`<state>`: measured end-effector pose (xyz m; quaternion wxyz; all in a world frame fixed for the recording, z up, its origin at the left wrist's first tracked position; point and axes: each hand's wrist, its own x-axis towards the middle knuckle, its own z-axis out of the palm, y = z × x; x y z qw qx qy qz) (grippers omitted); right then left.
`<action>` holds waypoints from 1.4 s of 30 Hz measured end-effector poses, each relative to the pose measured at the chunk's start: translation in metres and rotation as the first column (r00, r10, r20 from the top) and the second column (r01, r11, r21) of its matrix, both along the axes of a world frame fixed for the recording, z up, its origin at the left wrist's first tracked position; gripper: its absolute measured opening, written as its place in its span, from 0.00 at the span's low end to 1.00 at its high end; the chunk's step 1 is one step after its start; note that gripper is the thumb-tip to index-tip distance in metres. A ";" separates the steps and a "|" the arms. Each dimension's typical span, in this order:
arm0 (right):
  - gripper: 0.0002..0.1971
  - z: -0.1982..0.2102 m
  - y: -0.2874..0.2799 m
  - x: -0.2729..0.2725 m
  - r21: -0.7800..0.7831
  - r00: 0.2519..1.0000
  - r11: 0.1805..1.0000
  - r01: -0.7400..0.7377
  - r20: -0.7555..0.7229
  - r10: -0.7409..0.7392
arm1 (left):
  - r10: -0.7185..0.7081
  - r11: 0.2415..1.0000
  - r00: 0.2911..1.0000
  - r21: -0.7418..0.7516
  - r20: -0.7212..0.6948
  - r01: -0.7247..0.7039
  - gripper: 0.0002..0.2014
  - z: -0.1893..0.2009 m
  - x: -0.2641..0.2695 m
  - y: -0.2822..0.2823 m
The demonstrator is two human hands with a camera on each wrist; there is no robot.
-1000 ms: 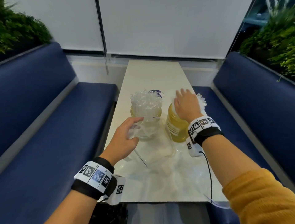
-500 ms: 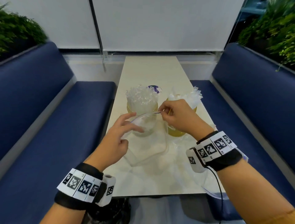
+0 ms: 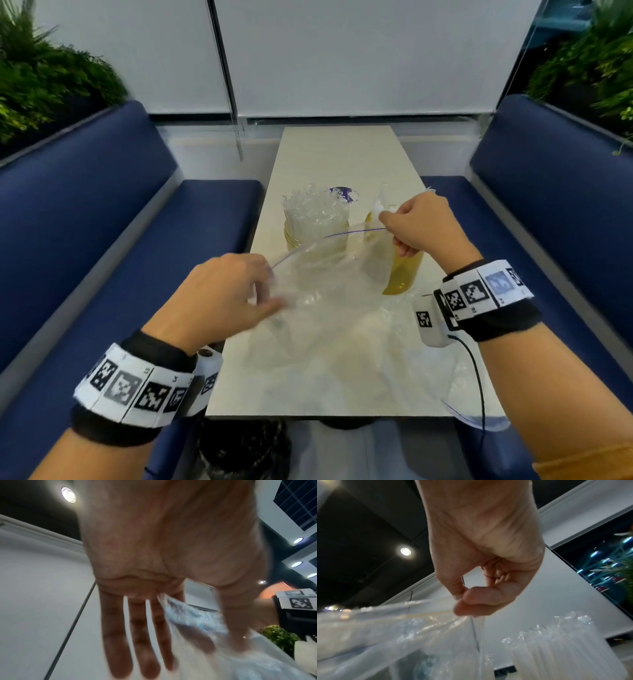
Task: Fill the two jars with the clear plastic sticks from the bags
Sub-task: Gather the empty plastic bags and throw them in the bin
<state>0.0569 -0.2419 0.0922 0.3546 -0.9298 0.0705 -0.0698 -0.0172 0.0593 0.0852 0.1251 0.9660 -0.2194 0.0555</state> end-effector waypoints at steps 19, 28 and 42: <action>0.27 -0.068 0.025 -0.048 0.876 0.990 0.463 -0.138 0.136 0.038 | 0.163 0.328 0.986 -0.942 -0.021 -0.075 0.14 0.000 0.030 0.006; 0.22 -0.039 0.006 -0.036 0.797 0.930 0.587 -0.142 0.311 -0.197 | 0.115 0.498 0.987 -0.853 -0.114 -0.157 0.16 -0.031 0.019 0.024; 0.21 -0.046 -0.020 -0.052 0.601 0.952 0.792 -0.108 0.292 -0.092 | -0.075 0.514 0.920 -0.805 -0.385 -0.295 0.22 -0.040 0.032 -0.033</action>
